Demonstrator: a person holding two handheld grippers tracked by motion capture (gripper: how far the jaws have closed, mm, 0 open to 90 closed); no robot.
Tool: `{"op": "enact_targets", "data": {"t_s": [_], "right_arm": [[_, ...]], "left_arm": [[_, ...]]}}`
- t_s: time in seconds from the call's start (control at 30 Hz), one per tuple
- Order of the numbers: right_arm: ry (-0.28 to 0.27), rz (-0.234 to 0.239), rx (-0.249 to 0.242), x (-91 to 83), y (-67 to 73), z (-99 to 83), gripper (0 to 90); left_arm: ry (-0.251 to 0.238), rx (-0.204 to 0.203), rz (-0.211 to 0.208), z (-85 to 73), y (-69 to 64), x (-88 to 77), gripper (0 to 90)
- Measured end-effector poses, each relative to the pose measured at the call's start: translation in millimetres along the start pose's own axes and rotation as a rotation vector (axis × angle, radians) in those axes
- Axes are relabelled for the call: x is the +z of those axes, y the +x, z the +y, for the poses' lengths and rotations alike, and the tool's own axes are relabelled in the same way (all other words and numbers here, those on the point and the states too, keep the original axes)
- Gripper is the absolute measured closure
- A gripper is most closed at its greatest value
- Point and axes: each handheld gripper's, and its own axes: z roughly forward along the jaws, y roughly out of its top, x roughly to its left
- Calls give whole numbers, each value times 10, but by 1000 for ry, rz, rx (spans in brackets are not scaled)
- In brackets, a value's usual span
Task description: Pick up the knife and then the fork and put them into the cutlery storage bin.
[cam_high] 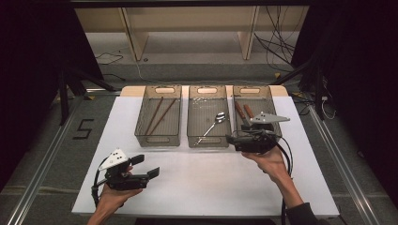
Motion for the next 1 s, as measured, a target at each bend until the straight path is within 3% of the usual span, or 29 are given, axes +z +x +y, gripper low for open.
{"op": "enact_targets", "data": {"t_s": [0.53, 1.0], "right_arm": [[-50, 41, -10, -190, 158, -379, 219], [-73, 58, -26, -282, 263, -576, 205]], "left_arm": [[2, -6, -10, -1, -5, 9, 149], [-2, -10, -19, 0, -9, 5, 149]]}}
